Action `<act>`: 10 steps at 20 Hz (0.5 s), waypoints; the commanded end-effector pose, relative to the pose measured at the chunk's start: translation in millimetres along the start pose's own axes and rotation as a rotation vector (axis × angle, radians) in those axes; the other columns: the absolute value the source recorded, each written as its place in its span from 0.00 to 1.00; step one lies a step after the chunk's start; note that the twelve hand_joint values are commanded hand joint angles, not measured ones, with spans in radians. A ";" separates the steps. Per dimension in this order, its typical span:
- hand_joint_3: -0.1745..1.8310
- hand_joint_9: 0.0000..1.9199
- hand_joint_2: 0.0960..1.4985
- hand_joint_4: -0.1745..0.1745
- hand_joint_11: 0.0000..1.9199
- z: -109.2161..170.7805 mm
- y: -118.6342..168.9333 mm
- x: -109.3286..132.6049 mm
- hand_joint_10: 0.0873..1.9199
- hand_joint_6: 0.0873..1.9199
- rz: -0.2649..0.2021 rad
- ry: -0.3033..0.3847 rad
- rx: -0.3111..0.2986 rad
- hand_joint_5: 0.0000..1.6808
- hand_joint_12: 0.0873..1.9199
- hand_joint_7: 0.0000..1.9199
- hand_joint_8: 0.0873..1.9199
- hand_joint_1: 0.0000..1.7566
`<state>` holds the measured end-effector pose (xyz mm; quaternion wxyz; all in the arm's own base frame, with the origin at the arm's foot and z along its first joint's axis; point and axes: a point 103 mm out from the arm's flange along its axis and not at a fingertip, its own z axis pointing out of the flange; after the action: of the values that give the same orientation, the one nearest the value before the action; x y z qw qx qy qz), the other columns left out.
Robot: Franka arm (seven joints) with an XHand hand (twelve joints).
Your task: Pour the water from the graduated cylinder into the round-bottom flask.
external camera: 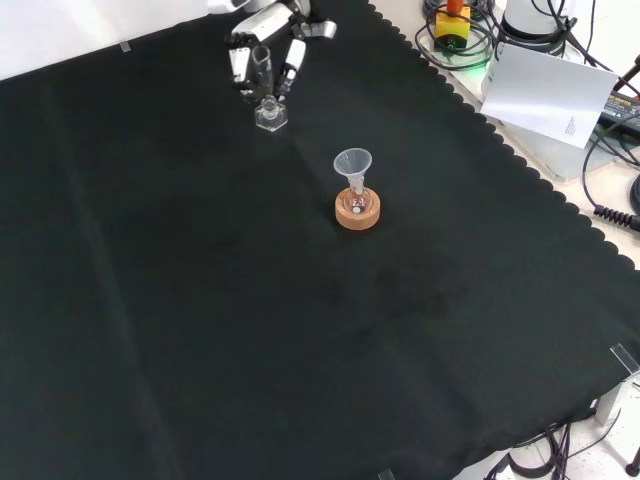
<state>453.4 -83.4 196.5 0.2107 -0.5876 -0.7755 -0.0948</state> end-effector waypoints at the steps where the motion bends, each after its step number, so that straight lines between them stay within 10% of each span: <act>1: 0.09 0.72 0.73 0.00 0.62 8.9 -42.1 20.0 0.03 0.51 0.023 -0.054 0.100 0.58 0.38 0.52 0.50 0.72; 10: 0.09 0.72 0.73 0.00 0.62 40.3 -60.9 28.2 0.03 0.51 0.041 -0.155 0.294 0.58 0.38 0.52 0.50 0.72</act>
<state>421.2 -72.7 221.0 0.1893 -0.5834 -0.7892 -0.0317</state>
